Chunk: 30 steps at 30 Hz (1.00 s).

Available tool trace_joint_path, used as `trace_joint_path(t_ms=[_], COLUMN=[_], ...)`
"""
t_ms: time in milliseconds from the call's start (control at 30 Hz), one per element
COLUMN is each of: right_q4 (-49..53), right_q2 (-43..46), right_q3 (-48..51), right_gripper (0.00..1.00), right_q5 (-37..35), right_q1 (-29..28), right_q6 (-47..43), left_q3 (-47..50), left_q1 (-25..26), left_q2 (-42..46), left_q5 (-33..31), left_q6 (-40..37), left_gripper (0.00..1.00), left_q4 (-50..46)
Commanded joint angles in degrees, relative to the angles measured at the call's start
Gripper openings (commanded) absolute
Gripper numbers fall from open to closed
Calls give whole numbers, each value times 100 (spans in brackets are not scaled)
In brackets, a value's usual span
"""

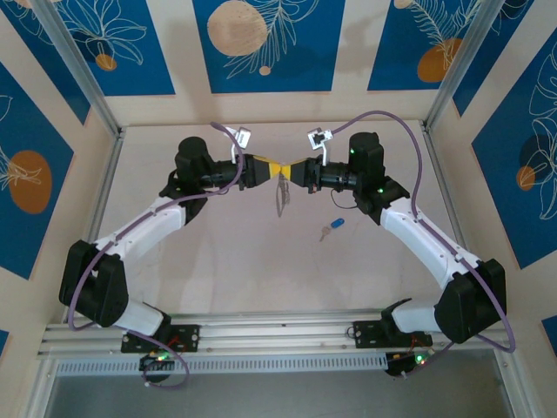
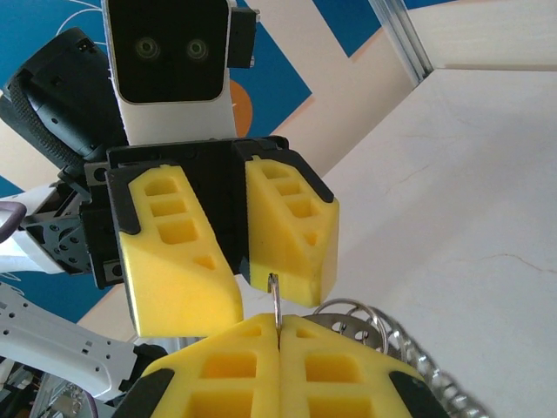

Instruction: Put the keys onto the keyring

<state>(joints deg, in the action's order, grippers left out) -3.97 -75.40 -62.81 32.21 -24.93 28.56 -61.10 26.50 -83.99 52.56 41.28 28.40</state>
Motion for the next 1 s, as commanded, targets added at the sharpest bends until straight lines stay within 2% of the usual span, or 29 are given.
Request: trace_joint_path(t_ms=[0,100,200,300,333,400,433,500,533,633,733,967], right_q4=[-211,-211,-227,-208,-157,-118,-147,-226,-220,-210,-392,-1286], right_q2=[64,86,105,126,167,356,477,759,870,1120,1219,1190], right_q3=[82,106,119,128,136,277,376,628,712,909,1043,1100], right_gripper=[0,0,0,0,6,26,33,44,46,47,47,47], right_q5=[163,169,163,225,229,173,172,150,125,67,75,542], right_q1=[21,32,61,172,239,488,617,903,1023,1220,1232,1227], right_q6=[51,52,68,102,123,233,321,540,606,788,921,1045], left_q3=[-13,-55,-52,14,26,56,55,41,16,-41,-21,-136], left_q1=[101,169,219,233,230,233,233,232,233,233,232,228], left_q2=[-103,-157,-189,-173,-156,-99,-72,10,37,125,154,-25], left_q5=[184,222,242,197,158,77,31,-64,-78,-96,-52,147], left_q6=[90,75,47,8,-12,-154,-241,-490,-578,-879,-1051,-1134], left_gripper=[27,18,0,0,0,0,0,0,0,0,0,0], left_q4=[365,376,373,441,431,403,368,289,277,358,829,1922])
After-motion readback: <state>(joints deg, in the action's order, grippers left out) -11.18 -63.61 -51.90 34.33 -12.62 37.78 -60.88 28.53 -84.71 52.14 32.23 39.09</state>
